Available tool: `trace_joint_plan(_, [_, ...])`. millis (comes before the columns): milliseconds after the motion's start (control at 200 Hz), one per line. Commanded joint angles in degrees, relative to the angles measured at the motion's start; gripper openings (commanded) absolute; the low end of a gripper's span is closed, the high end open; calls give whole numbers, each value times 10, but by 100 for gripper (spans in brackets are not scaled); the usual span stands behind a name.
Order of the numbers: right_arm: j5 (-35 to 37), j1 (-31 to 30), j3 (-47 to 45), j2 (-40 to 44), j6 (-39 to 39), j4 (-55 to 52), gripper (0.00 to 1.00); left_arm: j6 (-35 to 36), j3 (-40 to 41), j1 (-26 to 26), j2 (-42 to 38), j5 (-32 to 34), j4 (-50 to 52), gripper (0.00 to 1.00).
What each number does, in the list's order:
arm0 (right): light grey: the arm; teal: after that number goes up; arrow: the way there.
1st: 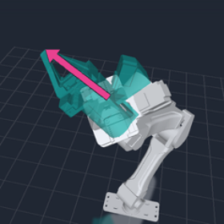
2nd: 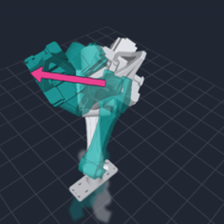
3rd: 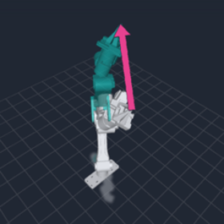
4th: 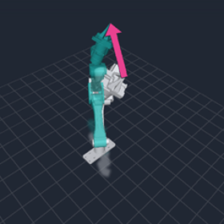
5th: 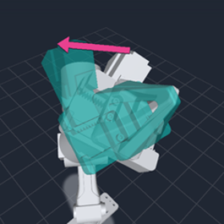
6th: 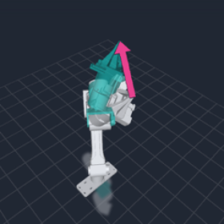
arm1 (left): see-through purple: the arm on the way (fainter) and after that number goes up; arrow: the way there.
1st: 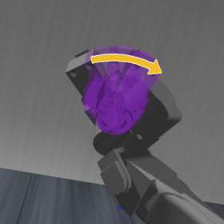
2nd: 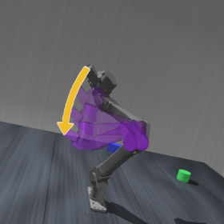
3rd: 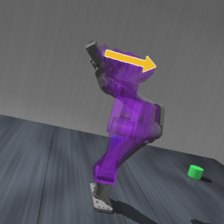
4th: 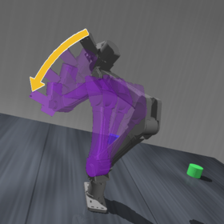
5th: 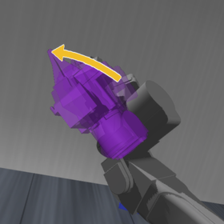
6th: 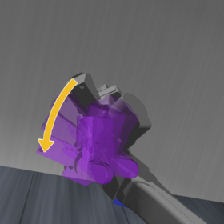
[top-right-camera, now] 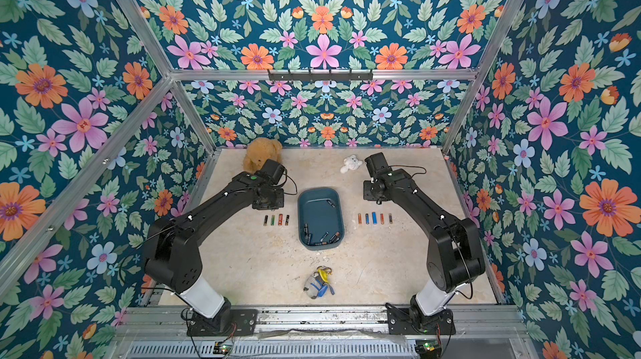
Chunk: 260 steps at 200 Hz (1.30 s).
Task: Take the batteries out of the storage box
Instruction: Place the battery at the center of the board.
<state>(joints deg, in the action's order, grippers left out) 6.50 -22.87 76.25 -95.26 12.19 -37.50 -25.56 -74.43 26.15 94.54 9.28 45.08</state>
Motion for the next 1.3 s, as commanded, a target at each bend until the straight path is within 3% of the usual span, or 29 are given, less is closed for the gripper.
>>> trace_joint_plan(0, [9,-1,4,-14,0,-8,28,40,20,-20,-4,18,5,20])
trace_joint_plan(500, [16,-2,12,-20,1,-19,28,96,85,-86,29,-3,-55,21])
trace_joint_plan(1295, [26,-2,23,-27,0,-32,28,121,103,-103,75,-10,-99,21])
